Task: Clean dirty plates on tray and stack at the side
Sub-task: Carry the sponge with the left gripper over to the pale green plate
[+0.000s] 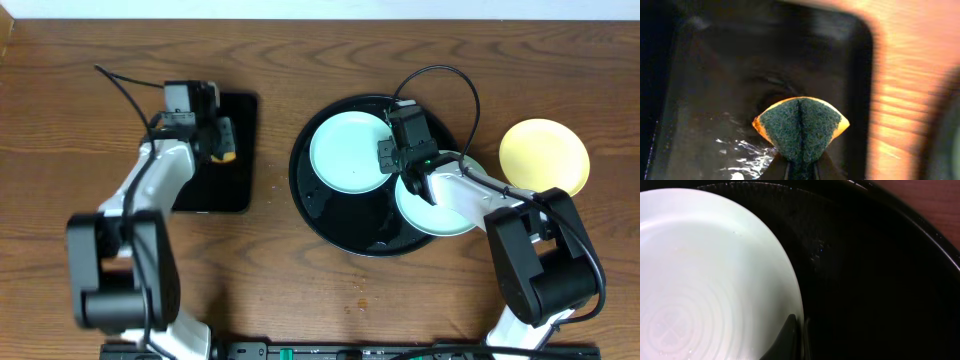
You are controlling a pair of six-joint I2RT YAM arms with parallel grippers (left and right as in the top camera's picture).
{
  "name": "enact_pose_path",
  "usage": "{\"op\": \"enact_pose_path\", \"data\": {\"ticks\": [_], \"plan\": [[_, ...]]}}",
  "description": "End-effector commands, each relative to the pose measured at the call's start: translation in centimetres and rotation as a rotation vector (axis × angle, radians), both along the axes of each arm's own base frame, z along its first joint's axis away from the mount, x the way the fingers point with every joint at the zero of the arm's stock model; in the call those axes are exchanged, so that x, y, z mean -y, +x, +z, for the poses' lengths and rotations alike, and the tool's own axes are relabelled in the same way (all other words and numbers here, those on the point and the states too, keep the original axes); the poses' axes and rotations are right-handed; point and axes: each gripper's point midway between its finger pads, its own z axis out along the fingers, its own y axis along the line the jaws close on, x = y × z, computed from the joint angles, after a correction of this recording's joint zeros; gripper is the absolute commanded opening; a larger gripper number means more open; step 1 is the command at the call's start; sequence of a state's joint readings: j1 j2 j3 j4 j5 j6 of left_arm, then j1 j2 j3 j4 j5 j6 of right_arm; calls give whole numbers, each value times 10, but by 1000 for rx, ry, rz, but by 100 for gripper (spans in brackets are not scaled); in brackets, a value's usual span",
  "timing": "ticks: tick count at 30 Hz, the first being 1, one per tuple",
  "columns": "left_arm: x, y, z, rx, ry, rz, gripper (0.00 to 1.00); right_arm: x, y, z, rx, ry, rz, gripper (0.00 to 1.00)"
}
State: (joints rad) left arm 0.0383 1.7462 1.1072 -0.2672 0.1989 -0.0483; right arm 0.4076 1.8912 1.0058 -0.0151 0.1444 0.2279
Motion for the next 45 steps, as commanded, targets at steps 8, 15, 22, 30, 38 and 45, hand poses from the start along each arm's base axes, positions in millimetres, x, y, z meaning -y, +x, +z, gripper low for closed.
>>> {"op": "enact_pose_path", "data": {"ticks": [8,15,22,30,38,45], "plan": [[16,-11,60,7,-87,-38,8,2,1,7,11,18,-11,1],[-14,-8,60,8,61,56,7,1,1,7,11,12,4,1],[54,10,83,150,-67,-202,8,-2,-2,5,-7,36,7,1],[148,21,99,312,53,-383,7,-4,-4,4,-16,45,17,1],[193,24,45,263,113,-450,7,-4,-4,4,-16,45,17,1],[190,23,-10,159,148,-484,8,-4,-4,4,-15,45,17,1]]}}
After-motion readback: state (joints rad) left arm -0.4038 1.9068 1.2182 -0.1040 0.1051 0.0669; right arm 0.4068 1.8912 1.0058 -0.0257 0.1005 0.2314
